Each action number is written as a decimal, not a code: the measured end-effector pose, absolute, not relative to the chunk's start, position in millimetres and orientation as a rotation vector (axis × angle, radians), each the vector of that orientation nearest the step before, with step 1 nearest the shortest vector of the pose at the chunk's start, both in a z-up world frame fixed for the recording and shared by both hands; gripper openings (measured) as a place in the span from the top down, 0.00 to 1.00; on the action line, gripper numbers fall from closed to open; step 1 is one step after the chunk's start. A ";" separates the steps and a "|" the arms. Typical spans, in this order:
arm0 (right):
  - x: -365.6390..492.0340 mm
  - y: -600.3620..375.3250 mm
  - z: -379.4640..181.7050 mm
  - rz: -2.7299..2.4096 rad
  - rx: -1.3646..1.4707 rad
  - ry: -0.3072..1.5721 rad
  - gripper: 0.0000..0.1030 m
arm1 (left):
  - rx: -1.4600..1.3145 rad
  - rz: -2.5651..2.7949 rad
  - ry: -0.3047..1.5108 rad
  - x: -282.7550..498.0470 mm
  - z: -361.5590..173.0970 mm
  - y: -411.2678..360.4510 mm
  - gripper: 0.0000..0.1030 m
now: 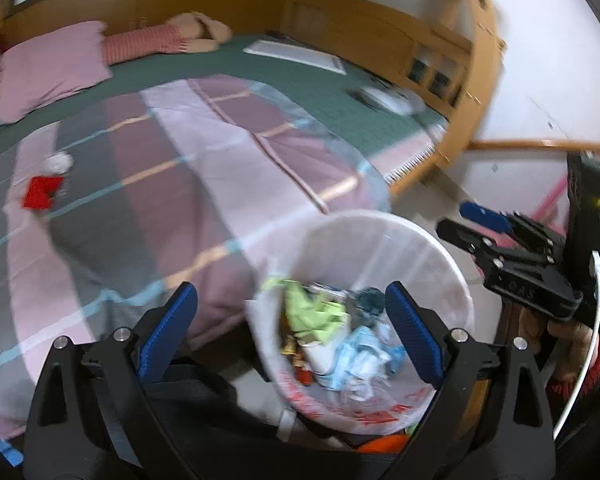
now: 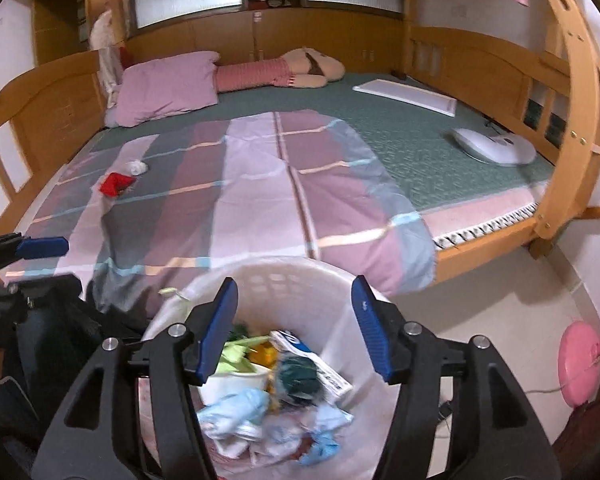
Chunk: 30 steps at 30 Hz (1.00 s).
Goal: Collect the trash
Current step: 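Move both open grippers back toward the red packet and tissue on the bed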
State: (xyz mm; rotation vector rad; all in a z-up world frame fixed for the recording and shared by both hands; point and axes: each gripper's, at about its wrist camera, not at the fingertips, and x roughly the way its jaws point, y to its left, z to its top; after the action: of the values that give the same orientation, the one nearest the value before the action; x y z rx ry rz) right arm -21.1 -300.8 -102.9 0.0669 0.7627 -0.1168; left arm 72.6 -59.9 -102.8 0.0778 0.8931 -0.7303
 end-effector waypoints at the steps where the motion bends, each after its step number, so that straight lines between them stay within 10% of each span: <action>1: -17.8 -296.6 -102.7 -0.107 0.062 0.762 0.43 | 0.057 -0.708 0.889 77.9 -102.3 -48.5 0.09; 30: 110.6 -124.5 -92.3 0.117 -0.042 0.773 0.40 | -0.121 -0.069 0.822 194.9 -125.6 174.3 0.08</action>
State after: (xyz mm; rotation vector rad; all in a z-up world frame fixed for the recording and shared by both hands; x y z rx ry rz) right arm 110.6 -124.5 -92.3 -0.0418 0.7730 0.1168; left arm 194.9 174.3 -125.6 -0.1209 0.8218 -0.0686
